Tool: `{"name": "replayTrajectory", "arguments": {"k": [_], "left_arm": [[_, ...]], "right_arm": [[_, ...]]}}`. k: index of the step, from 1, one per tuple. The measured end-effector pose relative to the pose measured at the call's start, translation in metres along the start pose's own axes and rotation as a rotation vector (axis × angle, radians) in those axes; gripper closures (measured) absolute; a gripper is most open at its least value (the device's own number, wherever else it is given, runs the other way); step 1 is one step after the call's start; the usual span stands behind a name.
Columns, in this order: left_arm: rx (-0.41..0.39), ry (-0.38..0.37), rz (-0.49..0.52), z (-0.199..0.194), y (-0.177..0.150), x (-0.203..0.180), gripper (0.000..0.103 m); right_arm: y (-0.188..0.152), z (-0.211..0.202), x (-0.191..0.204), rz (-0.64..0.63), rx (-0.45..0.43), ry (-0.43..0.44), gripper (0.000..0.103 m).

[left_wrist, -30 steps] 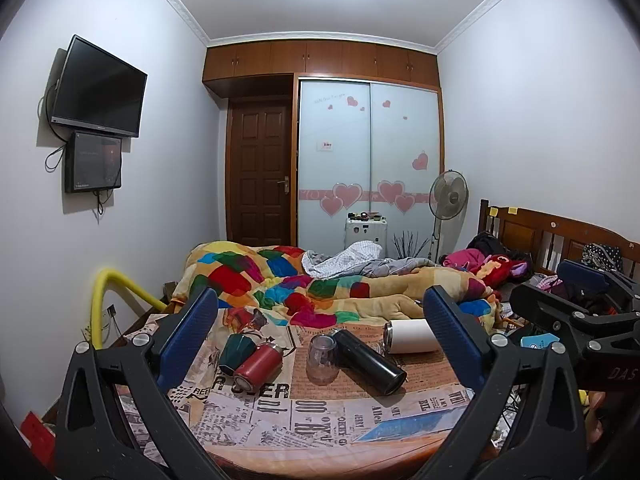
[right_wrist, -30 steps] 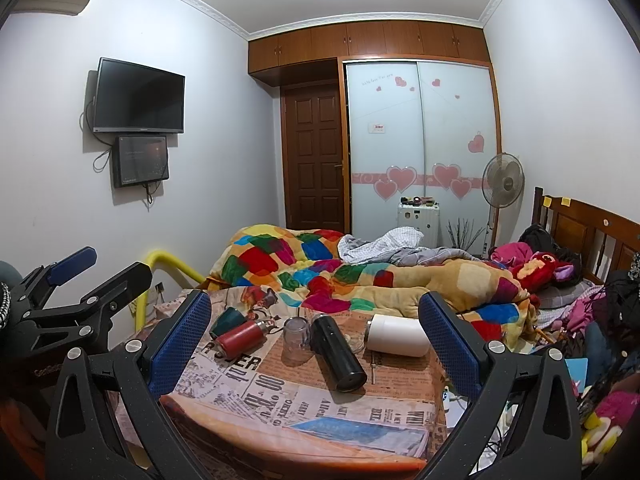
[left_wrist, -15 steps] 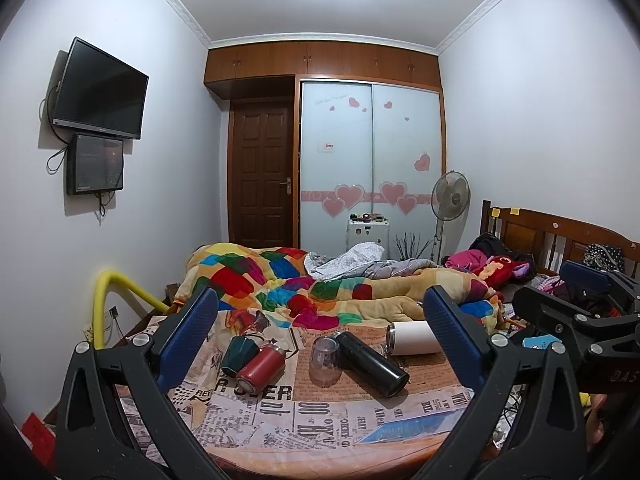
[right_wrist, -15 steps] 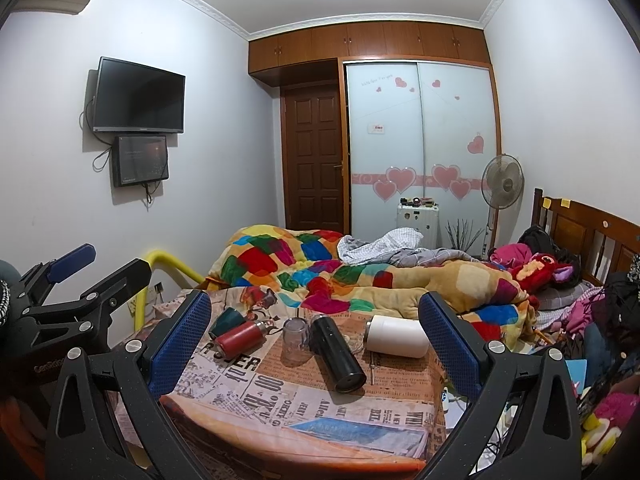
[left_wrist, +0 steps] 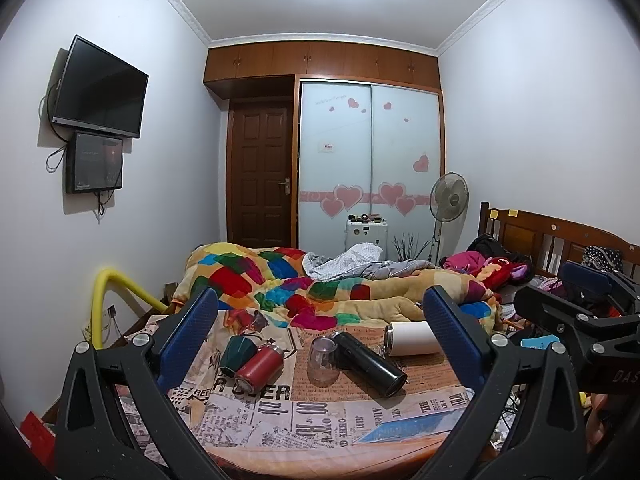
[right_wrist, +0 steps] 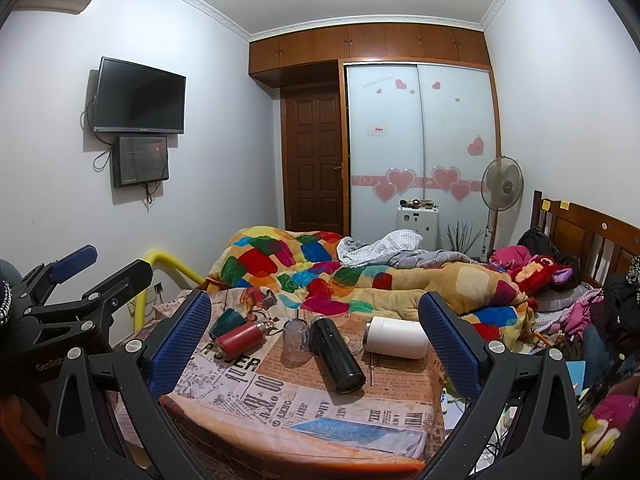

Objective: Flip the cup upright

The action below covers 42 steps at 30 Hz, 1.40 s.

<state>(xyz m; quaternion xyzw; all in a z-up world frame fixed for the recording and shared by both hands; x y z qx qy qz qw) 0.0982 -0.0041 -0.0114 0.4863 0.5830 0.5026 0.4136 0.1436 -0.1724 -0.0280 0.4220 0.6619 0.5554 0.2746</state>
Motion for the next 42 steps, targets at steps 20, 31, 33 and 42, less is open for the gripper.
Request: {"name": "replayTrajectory", "arguments": {"k": [20,31,33,42], "left_arm": [[-0.019,-0.002,0.007,-0.002,0.005,-0.001,0.0],[0.024,0.025,0.018,0.028,-0.012,0.003,0.0],[0.042,0.03,0.022,0.038,-0.018,0.006,0.0],[0.236,0.163,0.06,0.145,-0.084,0.051,0.0]], "right_arm": [[0.002,0.0,-0.007,0.0,0.001,0.003,0.0],[-0.012,0.027,-0.01,0.029,0.051,0.004,0.0],[-0.018,0.034,-0.015,0.039,0.066,-0.003,0.0],[-0.054,0.079,-0.043,0.104,0.17,-0.06,0.0]]}}
Point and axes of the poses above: each gripper's, at about its wrist camera, not at the fingertips, and z roughly the way its jaws point, x to its left, y to its top, the point moved 10 cm from there along z, roughly the way its jaws point, and after that the axes turned 11 degrees about y, right-handed, at the moved point
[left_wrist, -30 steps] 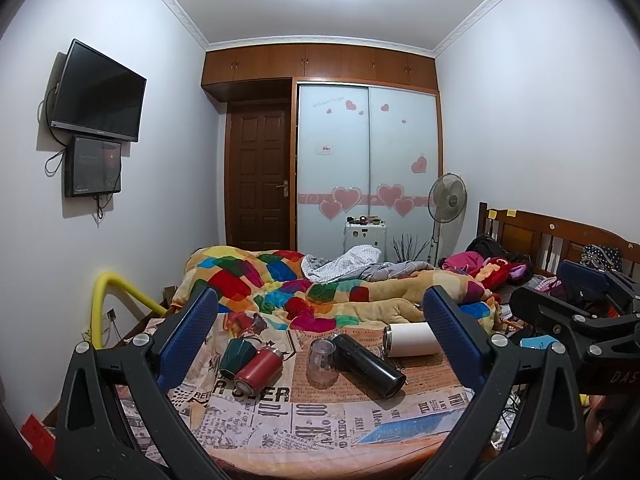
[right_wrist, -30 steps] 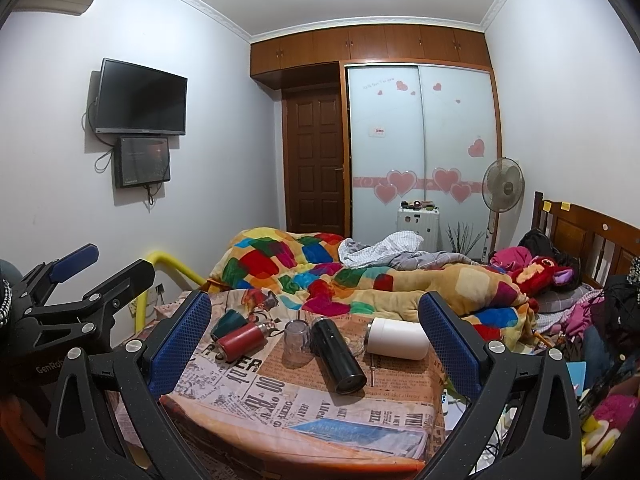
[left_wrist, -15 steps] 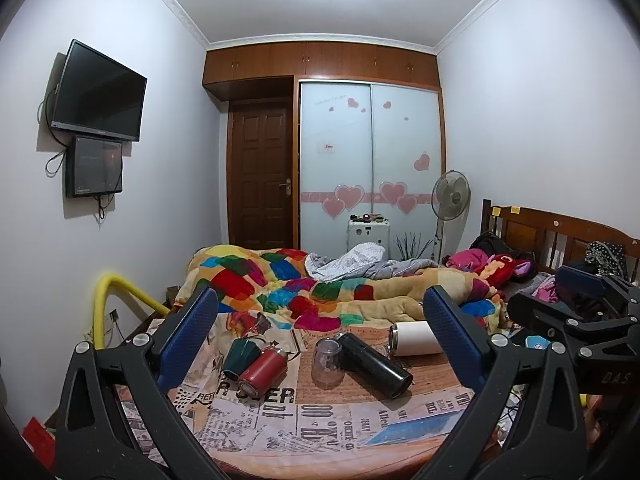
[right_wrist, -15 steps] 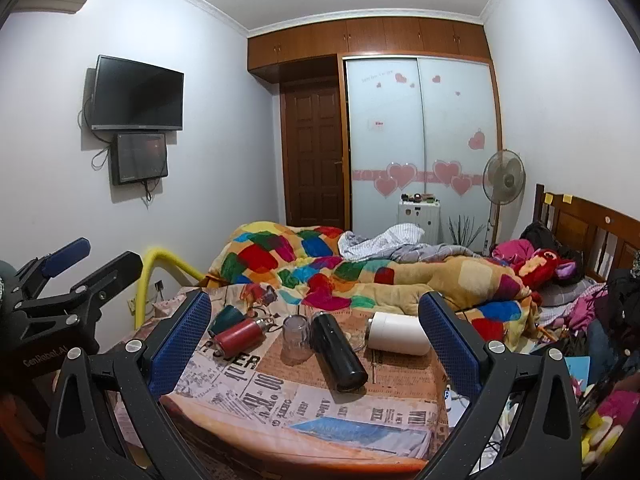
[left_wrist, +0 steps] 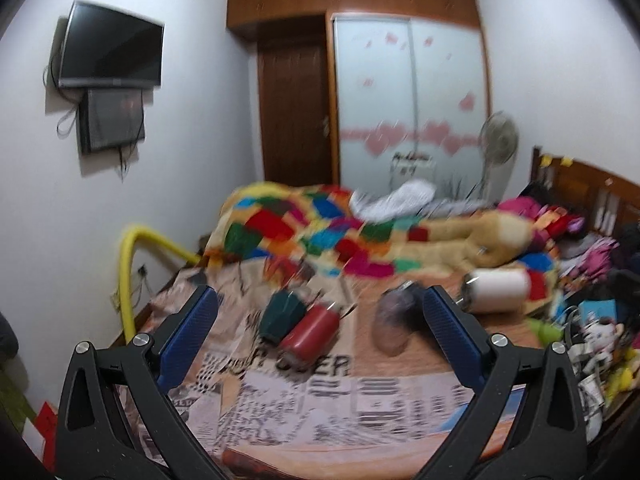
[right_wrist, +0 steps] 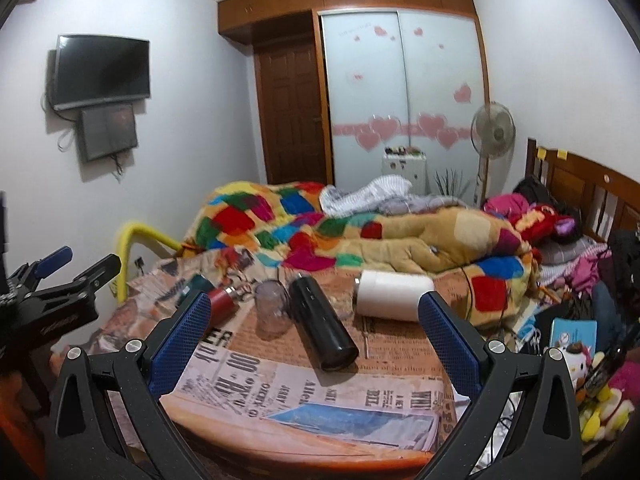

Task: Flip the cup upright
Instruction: 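Move the left gripper down toward the red thermos bottle lying sideways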

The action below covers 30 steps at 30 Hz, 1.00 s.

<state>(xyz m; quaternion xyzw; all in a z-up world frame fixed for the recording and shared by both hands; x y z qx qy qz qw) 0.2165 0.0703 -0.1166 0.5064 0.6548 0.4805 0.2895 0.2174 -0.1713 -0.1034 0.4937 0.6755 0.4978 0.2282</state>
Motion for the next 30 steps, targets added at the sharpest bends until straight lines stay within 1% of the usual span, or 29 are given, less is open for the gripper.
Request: {"name": "replayTrajectory", "arguments": {"k": [2,3,5,7,8,11,13,16,20,21,24,26,28,30], "left_arm": [[0.061,0.0,-0.007,0.035,-0.011,0.008,0.0],[0.101,-0.019,-0.006,0.056,-0.019,0.011,0.0],[0.157,-0.031,-0.003,0.086,-0.033,0.015,0.001],[0.223,-0.076,0.014,0.119,-0.049,0.012,0.004],[0.249,-0.094,0.023,0.13,-0.056,0.011,0.006],[0.329,-0.154,0.049,0.162,-0.079,0.0,0.018],[0.381,-0.182,0.076,0.18,-0.096,-0.006,0.021],[0.425,-0.206,0.099,0.195,-0.113,-0.015,0.023],[0.477,-0.253,0.092,0.207,-0.13,-0.019,0.035],[0.49,-0.26,0.087,0.21,-0.133,-0.019,0.036],[0.488,-0.265,0.079,0.213,-0.132,-0.017,0.036],[0.496,-0.297,0.064,0.212,-0.128,-0.019,0.036],[0.513,-0.346,0.056,0.212,-0.126,-0.025,0.036],[0.534,-0.374,0.072,0.213,-0.128,-0.034,0.036]], "right_arm": [[-0.008,0.013,-0.006,0.016,0.032,0.0,0.0],[-0.013,0.02,-0.009,0.022,0.051,0.002,0.0],[-0.021,0.032,-0.013,0.024,0.086,0.001,0.0],[-0.027,0.042,-0.015,0.02,0.111,-0.007,0.0],[-0.03,0.047,-0.016,0.017,0.125,-0.011,0.0],[-0.038,0.06,-0.019,0.018,0.159,-0.012,0.0],[-0.041,0.069,-0.02,0.022,0.175,-0.011,0.0],[-0.045,0.08,-0.021,0.022,0.195,-0.015,0.0],[-0.048,0.087,-0.02,0.01,0.21,-0.021,0.0],[-0.047,0.09,-0.021,0.009,0.211,-0.021,0.0],[-0.048,0.094,-0.019,0.004,0.216,-0.019,0.0],[-0.048,0.096,-0.018,0.002,0.218,-0.018,0.0],[-0.049,0.098,-0.017,0.0,0.221,-0.016,0.0],[-0.05,0.101,-0.017,0.0,0.225,-0.014,0.0]]}}
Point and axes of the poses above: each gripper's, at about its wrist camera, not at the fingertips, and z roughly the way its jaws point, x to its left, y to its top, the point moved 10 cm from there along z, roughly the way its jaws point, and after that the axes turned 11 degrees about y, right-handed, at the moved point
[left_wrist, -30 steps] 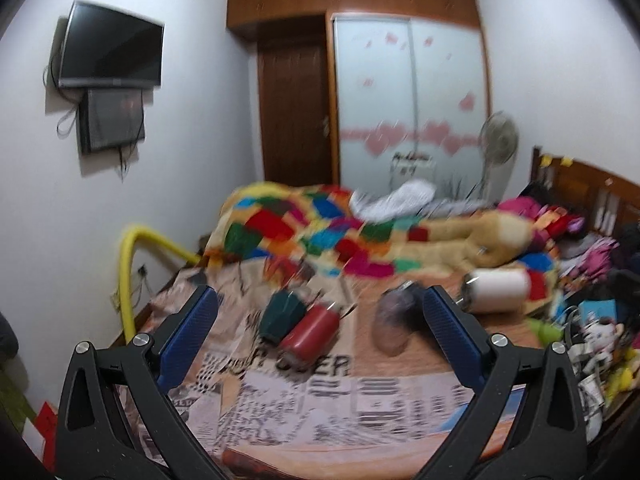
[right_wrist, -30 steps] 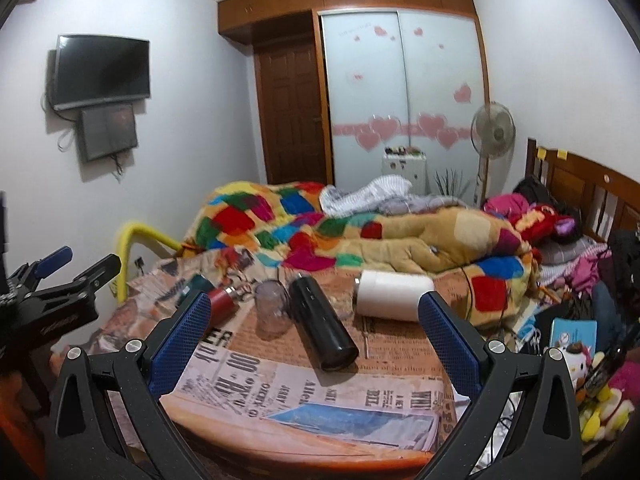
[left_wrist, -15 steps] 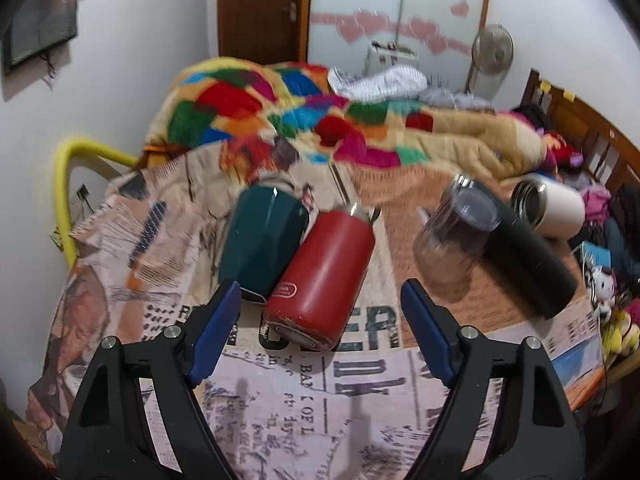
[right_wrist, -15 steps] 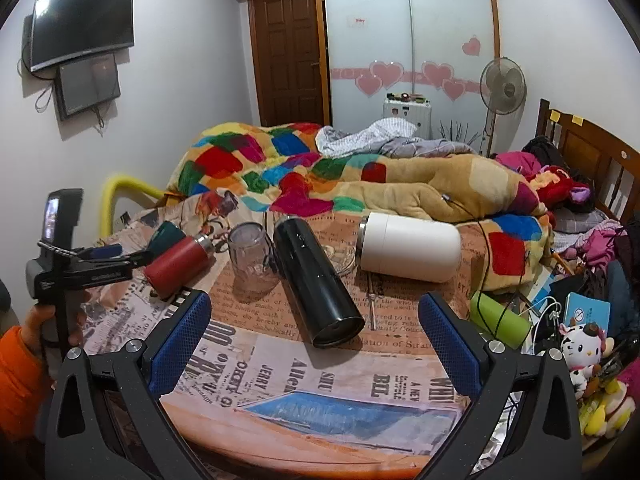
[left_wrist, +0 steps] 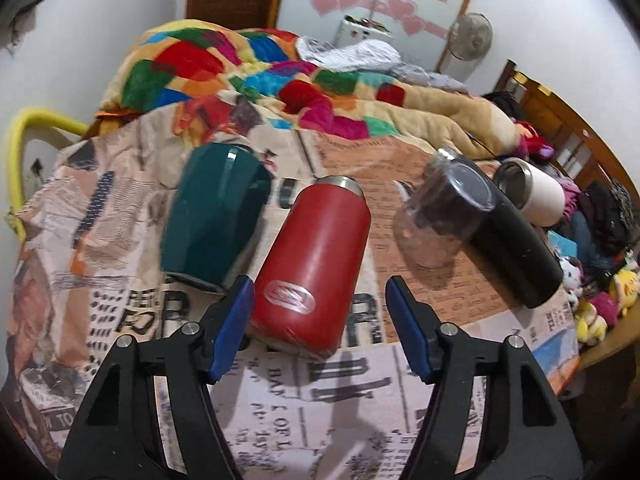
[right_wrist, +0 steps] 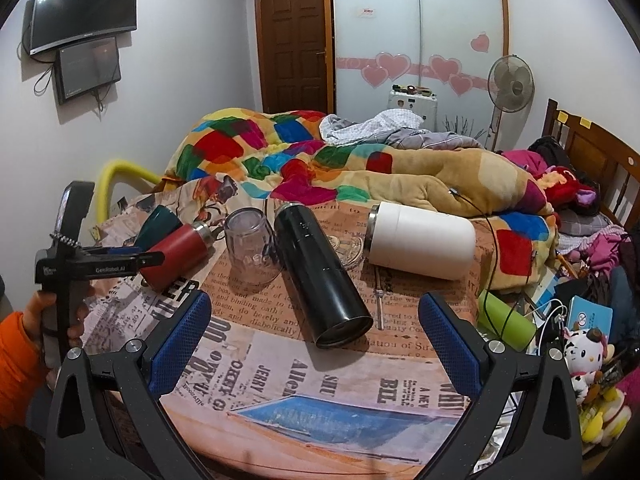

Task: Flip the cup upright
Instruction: 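Move the left gripper down toward the red thermos bottle lying sideways, then close the left gripper around the red bottle's body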

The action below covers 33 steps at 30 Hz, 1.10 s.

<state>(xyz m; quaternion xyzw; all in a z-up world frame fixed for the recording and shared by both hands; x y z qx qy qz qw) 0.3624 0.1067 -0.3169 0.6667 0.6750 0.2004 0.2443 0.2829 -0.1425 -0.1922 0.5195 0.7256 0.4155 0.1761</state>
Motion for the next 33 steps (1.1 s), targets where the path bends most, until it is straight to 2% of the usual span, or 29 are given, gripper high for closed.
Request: {"name": "replayTrajectory", "arguments": {"k": [2,6,18,20,27,33], "left_arm": [[0.028,-0.002,0.028,0.009,0.001,-0.008,0.036],[0.047,0.052,0.104,0.028,0.005,-0.024,0.036],[0.13,0.085,0.154,0.068,0.007,-0.034,0.036],[0.146,0.088,0.154,0.074,0.003,-0.035,0.039],[0.133,0.121,0.153,0.067,-0.003,-0.041,0.042],[0.068,0.122,0.181,0.026,-0.001,-0.056,0.042]], "right_arm": [[-0.001,0.001,0.001,-0.002,0.004,0.0,0.0],[-0.001,0.002,0.001,-0.005,0.003,-0.003,0.0],[-0.008,0.004,-0.011,0.008,0.015,-0.016,0.0],[-0.008,0.003,-0.012,0.009,0.016,-0.018,0.0],[-0.008,-0.002,-0.011,0.002,0.009,-0.019,0.0],[-0.003,-0.013,-0.009,-0.01,-0.011,-0.022,0.0]]}}
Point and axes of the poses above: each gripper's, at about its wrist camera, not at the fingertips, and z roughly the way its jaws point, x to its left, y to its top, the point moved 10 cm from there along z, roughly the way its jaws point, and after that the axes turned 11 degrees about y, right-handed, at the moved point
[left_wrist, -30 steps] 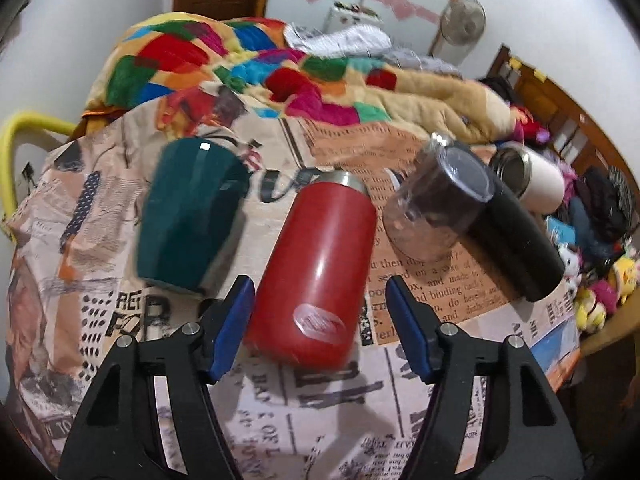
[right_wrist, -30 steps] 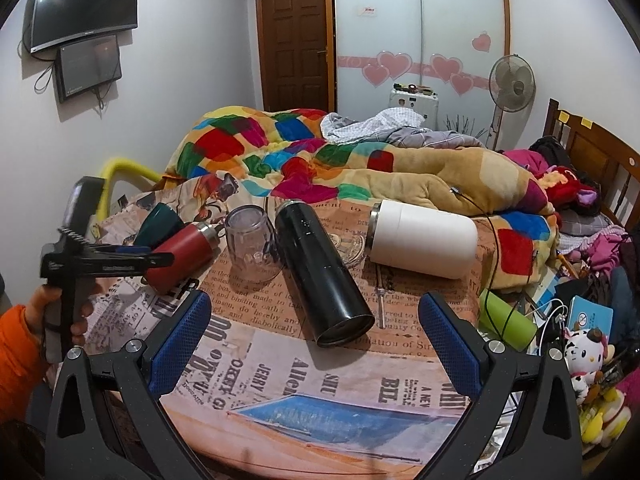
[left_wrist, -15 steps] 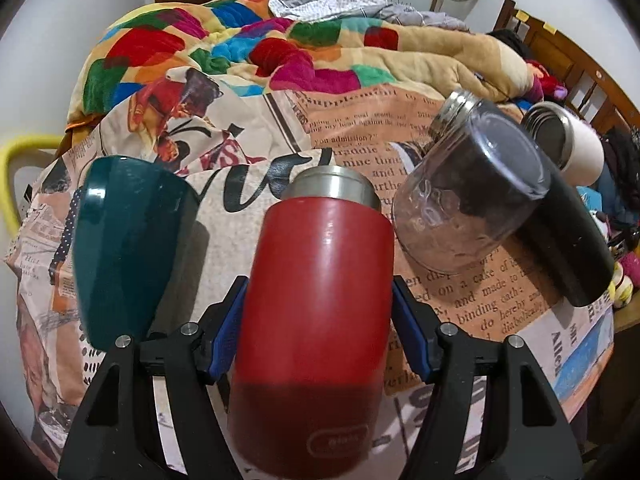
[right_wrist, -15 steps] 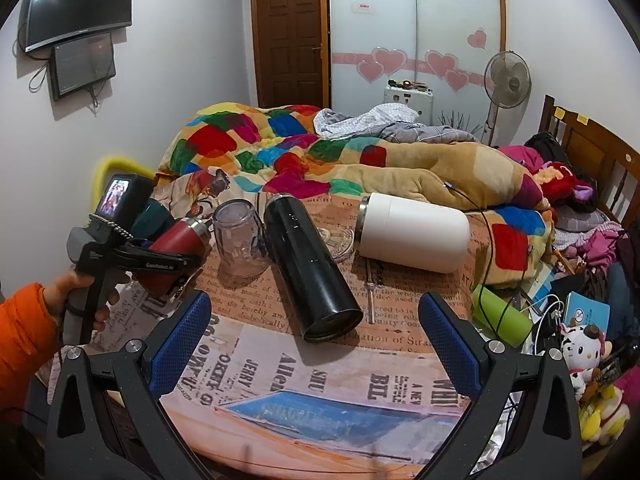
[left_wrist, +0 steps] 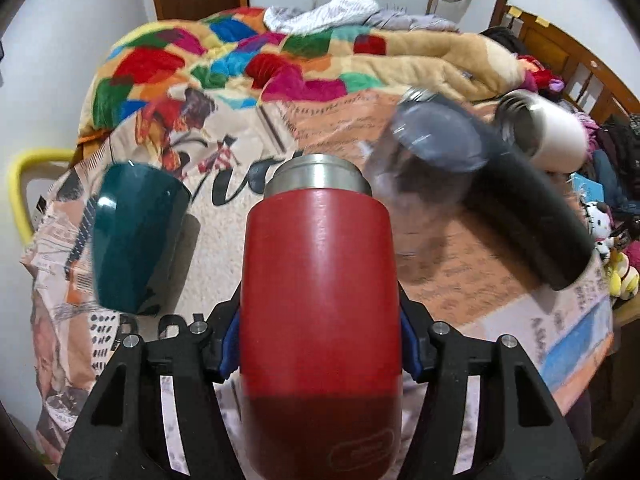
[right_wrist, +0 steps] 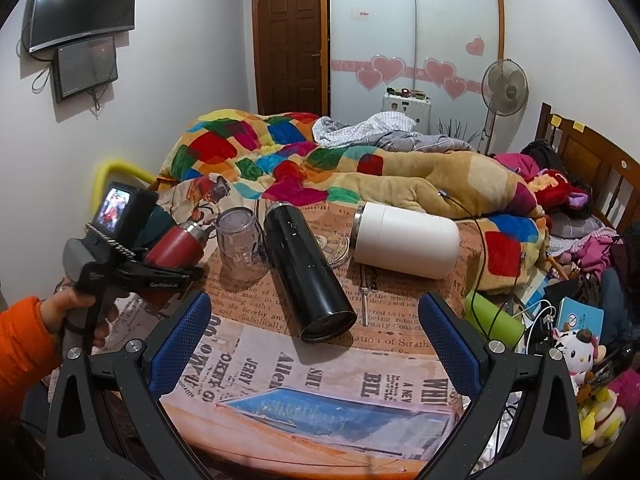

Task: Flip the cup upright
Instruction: 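Close the left gripper around the red bottle's body, then lift the red bottle with the left gripper toward the right gripper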

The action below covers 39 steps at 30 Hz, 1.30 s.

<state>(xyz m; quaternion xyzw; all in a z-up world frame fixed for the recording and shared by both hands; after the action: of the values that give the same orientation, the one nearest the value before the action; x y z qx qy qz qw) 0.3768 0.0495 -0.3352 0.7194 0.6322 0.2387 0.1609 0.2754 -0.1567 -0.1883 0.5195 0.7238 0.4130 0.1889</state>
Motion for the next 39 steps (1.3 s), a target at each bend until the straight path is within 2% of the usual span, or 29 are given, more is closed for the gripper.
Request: {"name": "replayTrajectory", "arguments": {"k": [10,15,19,25,31,39], "left_arm": [[-0.148,0.006,0.071,-0.104,0.014,-0.025,0.042],[-0.189,-0.019,0.096,-0.143,0.01,-0.049,0.042],[-0.192,-0.054,0.106,-0.158,0.002,-0.072,0.042],[-0.144,-0.109,0.118,-0.144,-0.019,-0.11,0.042],[-0.042,-0.13,0.148,-0.099,-0.048,-0.147,0.042],[0.052,-0.145,0.146,-0.054,-0.07,-0.16,0.042]], "right_arm": [[0.004,-0.025,0.005,0.001,-0.041,0.013,0.0],[0.002,-0.039,0.005,0.004,-0.054,0.018,0.0],[-0.001,-0.049,0.002,0.001,-0.061,0.01,0.0],[-0.01,-0.057,-0.009,0.008,-0.056,-0.006,0.0],[-0.023,-0.056,-0.022,0.021,-0.025,-0.031,0.0],[-0.04,-0.044,-0.034,0.041,0.032,-0.046,0.0]]}}
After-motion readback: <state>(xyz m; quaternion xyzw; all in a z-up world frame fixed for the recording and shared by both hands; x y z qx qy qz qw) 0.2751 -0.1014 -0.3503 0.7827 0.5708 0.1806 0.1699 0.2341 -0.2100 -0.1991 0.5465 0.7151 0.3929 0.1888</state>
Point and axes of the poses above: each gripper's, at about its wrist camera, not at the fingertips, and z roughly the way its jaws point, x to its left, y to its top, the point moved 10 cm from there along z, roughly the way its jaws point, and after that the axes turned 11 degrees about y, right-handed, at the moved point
